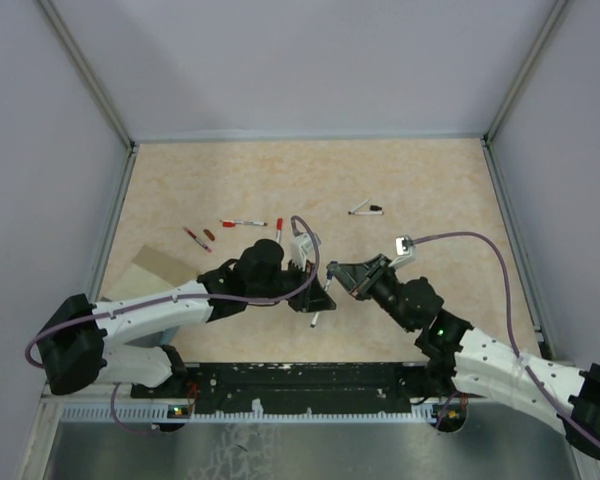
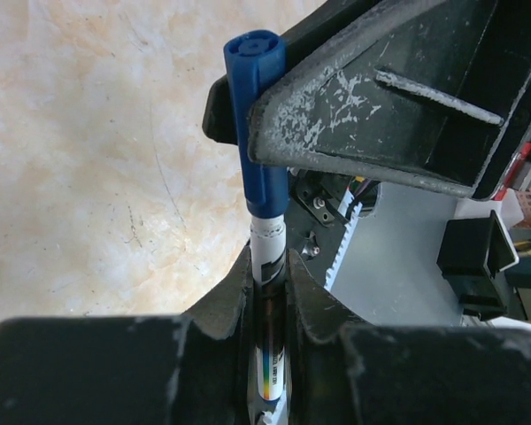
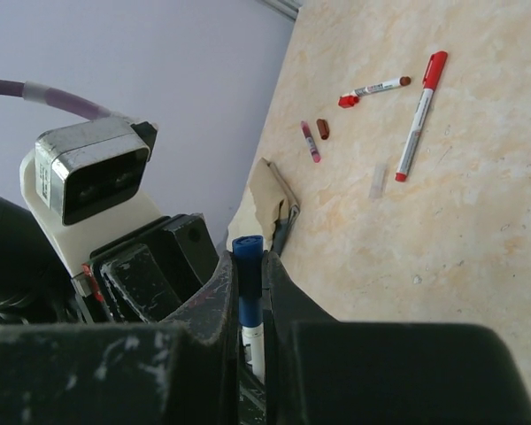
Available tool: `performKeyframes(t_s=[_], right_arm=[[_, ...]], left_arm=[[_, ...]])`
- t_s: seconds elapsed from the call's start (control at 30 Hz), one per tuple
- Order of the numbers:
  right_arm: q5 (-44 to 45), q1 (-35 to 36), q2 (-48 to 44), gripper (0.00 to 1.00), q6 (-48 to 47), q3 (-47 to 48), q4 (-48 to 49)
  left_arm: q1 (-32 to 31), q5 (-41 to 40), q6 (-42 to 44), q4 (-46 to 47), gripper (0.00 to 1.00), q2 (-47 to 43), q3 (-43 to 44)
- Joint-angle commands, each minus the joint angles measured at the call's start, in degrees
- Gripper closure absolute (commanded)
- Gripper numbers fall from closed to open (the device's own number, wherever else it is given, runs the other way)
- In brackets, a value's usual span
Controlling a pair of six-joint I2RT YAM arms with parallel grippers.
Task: Insert the pens into the pen caps
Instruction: Insert the pen cap onto the pen.
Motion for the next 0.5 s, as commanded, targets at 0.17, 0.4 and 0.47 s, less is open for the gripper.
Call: performKeyframes(t_s=[0.17,0.4,0.47], right_arm=[[-9.6,1.1,0.5,1.0,-3.0,-0.1,-2.0],[-5.4,1.1,-4.4,0.89,-4.5,1.2,-5.8],[-4.4,1.1,-5.5,0.84,-5.2,2.1,-7.4]], left_arm=[[0.5,-5.9,3.7,6.3,1.0,1.4,7.3],[0.5,-5.9,3.9,5.8,1.0,0.7,6.4],[0.5,-5.6,4.0,5.6,1.0,0.5,6.0]])
